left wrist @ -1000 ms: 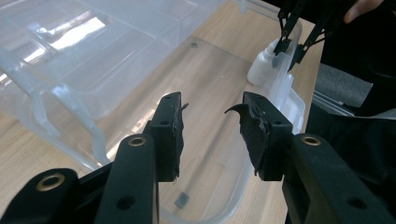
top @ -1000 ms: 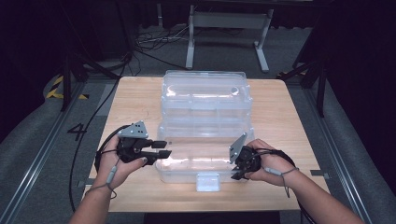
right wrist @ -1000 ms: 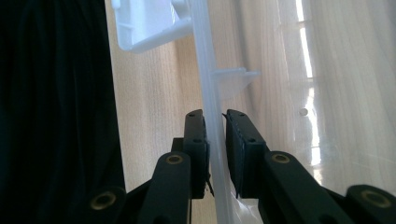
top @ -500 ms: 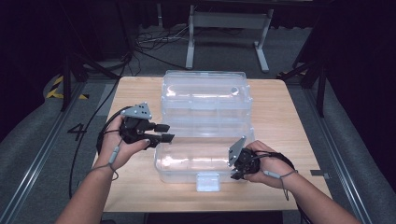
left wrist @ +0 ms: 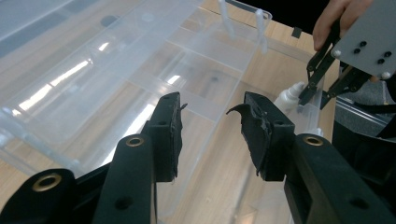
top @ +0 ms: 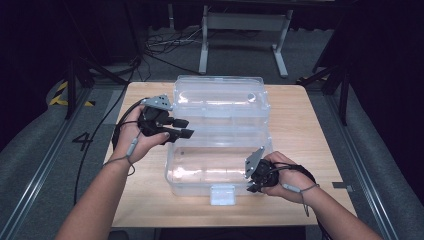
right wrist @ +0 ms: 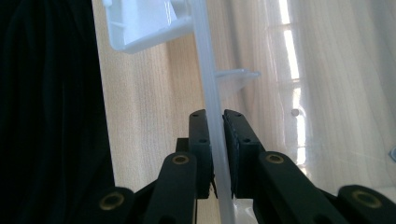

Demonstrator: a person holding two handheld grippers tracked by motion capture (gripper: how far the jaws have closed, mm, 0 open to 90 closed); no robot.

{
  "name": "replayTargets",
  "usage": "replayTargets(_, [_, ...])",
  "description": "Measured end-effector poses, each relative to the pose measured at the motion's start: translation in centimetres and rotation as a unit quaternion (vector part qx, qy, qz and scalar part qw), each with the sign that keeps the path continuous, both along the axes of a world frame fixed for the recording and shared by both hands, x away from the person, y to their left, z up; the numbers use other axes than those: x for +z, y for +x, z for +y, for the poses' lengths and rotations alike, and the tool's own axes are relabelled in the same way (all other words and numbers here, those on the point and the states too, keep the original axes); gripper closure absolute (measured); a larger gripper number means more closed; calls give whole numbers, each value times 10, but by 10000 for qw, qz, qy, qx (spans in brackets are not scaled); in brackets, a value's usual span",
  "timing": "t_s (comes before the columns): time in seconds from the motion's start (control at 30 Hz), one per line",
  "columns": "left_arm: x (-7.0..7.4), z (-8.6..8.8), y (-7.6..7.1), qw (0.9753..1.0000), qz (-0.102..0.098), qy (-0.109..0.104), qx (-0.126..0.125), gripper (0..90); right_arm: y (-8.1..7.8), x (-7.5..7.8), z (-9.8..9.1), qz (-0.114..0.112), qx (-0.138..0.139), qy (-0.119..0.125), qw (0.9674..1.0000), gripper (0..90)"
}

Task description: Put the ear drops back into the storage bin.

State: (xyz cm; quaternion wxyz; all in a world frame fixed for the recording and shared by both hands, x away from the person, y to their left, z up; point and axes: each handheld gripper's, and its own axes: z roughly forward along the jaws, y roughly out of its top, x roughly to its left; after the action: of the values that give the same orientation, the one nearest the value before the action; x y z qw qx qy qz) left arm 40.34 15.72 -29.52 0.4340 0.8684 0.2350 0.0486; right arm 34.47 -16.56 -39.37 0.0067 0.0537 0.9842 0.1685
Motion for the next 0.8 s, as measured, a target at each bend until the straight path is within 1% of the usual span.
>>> replayTargets(0.17, [4,-7,9,10000,-28,34,0,579,-1,0,-1,-3,-37,30,10000,820])
replayTargets(0.2, [5,-8,10,10000,-65,32,17,579,-1,0,-1,-1,-38,33,10000,820])
replayTargets(0.23, [6,-10,12,10000,-36,36,-10,578,0,-1,-1,-8,-18,55,10000,820])
replayTargets(0.27, [6,-11,14,10000,-49,39,14,578,0,-1,-1,-5,-22,58,10000,820])
replayTargets(0.33, [7,-14,18,10000,-48,83,-17,578,0,0,-1,-2,-34,55,10000,820])
replayTargets(0.43, [9,-17,25,10000,-43,39,5,578,0,-1,-2,4,-30,75,10000,819])
replayTargets(0.6, [9,-25,38,9998,-10,201,-48,572,-1,-1,-3,-17,-42,126,9999,820])
replayTargets(0.63, [9,-28,41,9997,-30,226,-51,571,-1,-1,-3,5,-58,118,9999,819])
replayTargets(0.67, [9,-28,41,9997,-30,226,-51,570,-1,-1,-3,5,-58,118,9999,819])
replayTargets(0.73, [10,-32,47,9995,-29,300,-70,567,-1,-1,-3,9,-84,143,9999,819])
replayTargets(0.77, [10,-34,49,9994,-58,328,-51,563,-1,-1,-3,17,-65,154,9999,819])
replayTargets(0.8, [10,-37,51,9993,-47,362,-44,559,-1,-1,-3,-3,-49,176,9998,819])
